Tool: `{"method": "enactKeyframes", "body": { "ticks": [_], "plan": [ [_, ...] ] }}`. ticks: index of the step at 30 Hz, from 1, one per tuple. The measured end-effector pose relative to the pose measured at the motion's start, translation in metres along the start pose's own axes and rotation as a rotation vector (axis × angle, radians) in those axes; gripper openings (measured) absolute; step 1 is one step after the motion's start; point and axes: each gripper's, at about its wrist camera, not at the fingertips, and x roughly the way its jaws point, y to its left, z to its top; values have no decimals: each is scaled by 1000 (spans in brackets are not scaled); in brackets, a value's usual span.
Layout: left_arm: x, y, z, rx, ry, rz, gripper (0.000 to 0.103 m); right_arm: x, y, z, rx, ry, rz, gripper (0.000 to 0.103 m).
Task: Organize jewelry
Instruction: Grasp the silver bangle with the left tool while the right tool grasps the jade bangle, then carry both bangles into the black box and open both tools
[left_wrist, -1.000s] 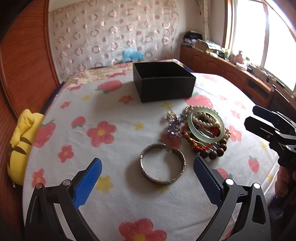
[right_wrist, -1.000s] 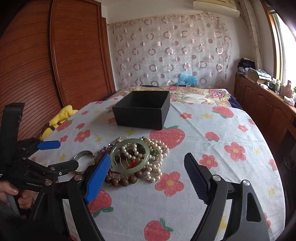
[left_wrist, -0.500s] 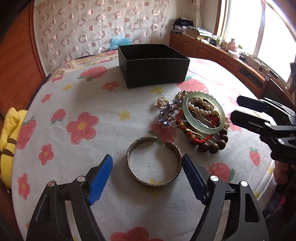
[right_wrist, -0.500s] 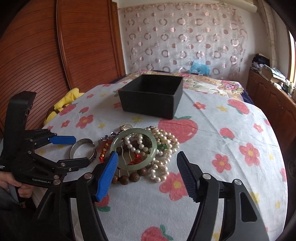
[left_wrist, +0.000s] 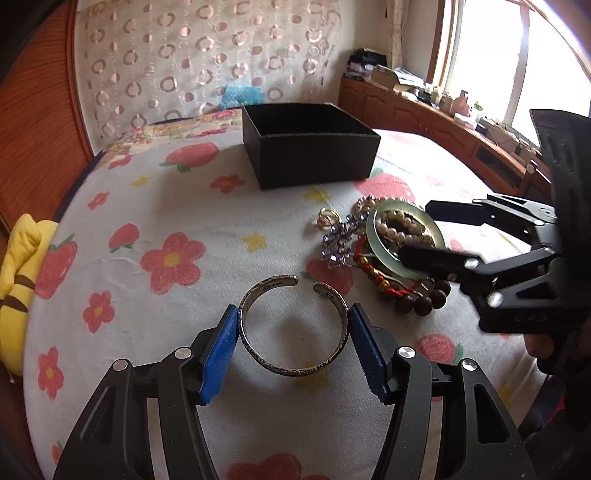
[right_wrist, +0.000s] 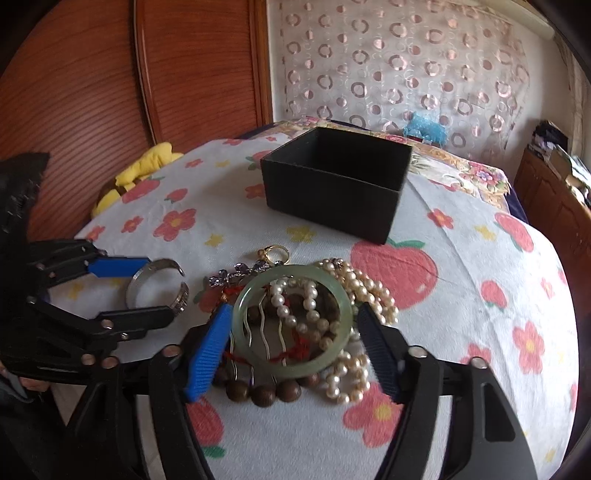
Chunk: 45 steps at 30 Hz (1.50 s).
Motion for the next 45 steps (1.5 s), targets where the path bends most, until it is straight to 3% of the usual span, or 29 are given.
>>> {"method": "enactKeyframes", "body": {
  "ticks": [11,24,36,45],
  "plan": [
    [-13,2,0,-14,-43,14,58,18,7,5,-66,46,-25,78],
    [-18,6,11,-13,-81,13,58,3,-1,8,-58,-11,-20,74],
    [-16,20,49,-16,-130,21,58,-13,-29,43,-42,-82,3,75],
    [-5,27,83,-9,-138,24,58,3,-52,84,-46,-109,-6,75]
  ]
}}
